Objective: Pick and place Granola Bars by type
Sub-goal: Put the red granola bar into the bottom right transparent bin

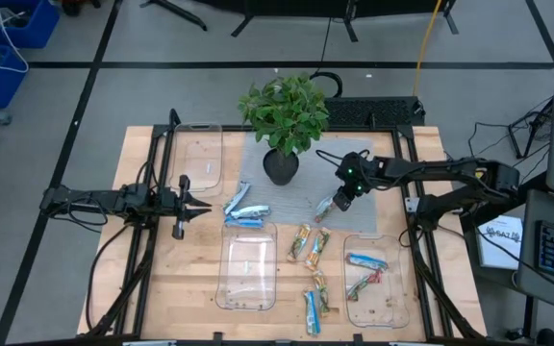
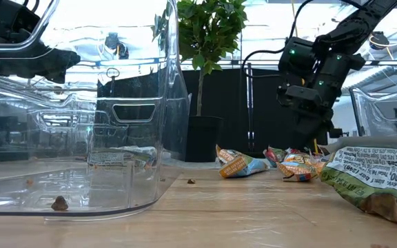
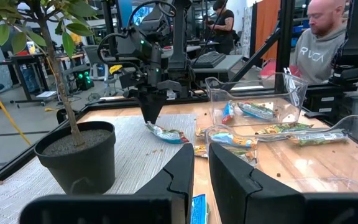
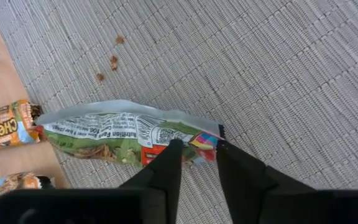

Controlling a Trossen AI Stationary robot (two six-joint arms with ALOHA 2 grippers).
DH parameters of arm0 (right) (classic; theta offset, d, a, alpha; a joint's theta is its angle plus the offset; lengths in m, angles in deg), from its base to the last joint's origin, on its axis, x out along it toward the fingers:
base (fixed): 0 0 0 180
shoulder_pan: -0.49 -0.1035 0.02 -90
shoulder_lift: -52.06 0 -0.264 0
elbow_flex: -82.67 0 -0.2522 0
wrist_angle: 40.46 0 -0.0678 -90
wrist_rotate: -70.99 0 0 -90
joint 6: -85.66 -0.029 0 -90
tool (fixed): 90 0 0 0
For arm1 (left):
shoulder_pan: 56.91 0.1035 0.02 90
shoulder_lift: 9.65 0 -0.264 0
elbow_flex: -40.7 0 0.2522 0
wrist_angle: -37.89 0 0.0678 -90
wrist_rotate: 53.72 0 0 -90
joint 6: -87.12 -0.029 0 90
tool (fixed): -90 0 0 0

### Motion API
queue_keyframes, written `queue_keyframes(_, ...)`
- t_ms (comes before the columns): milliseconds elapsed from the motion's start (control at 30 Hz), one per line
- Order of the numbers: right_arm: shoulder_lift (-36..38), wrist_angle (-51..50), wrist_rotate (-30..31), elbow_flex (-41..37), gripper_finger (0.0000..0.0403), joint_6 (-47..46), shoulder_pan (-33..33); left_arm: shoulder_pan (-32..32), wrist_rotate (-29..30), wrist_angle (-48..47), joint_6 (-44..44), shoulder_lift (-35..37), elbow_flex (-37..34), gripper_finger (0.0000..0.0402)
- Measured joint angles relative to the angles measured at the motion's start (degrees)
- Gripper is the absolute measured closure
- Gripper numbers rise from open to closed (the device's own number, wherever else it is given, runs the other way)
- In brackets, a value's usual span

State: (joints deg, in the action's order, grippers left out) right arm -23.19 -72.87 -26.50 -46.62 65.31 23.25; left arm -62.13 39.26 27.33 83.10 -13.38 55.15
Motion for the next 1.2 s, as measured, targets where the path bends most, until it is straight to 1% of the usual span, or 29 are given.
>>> queue_keyframes(167, -0.4, 0.8, 0.0, 0.0, 0.0384, 2.1, 0.0, 0.0, 0.0, 0.0, 0.0, 0.0, 0.0, 0.0344)
queue_keyframes(233, -0.4, 1.0, 0.0, 0.0, 0.0397, 3.1, 0.0, 0.0, 0.0, 0.0, 0.0, 0.0, 0.0, 0.0344)
queue_keyframes(367, -0.4, 2.2, 0.3, 0.0, 0.0401, 4.5, -0.1, 0.0, 0.0, 0.0, 0.0, 0.0, 0.0, 0.0344)
queue_keyframes(500, -0.2, 4.4, 2.8, 0.0, 0.0402, 5.2, -1.2, 0.0, 0.0, 0.0, 0.0, 0.0, 0.0, 0.0344)
queue_keyframes(600, 0.7, 5.3, 3.2, 0.0, 0.0402, 5.8, -1.8, 0.0, 0.0, 0.0, 0.0, 0.0, 0.0, 0.0344)
queue_keyframes(700, 2.2, 5.5, 3.6, 0.0, 0.0403, 6.0, -2.6, 0.0, 0.0, 0.0, 0.0, 0.0, 0.0, 0.0344)
queue_keyframes(867, 5.7, 5.5, 6.1, 0.0, 0.0403, 6.1, -4.2, 0.0, 0.0, 0.0, 0.0, 0.0, 0.0, 0.0344)
queue_keyframes(1000, 9.2, 5.2, 6.0, 0.0, 0.0403, 5.7, -5.4, 0.0, 0.0, 0.0, 0.0, 0.0, 0.0, 0.0344)
queue_keyframes(1100, 10.0, 4.8, 5.8, 0.0, 0.0403, 2.3, -6.6, 0.0, 0.0, 0.0, 0.0, 0.0, 0.0, 0.0344)
queue_keyframes(1133, 9.9, 4.8, 5.4, 0.0, 0.0403, 0.7, -7.3, 0.0, 0.0, 0.0, 0.0, 0.0, 0.0, 0.0344)
queue_keyframes(1200, 8.9, 5.8, 2.5, 0.0, 0.0395, -1.1, -8.8, 0.0, 0.0, 0.0, 0.0, 0.0, 0.0, 0.0344)
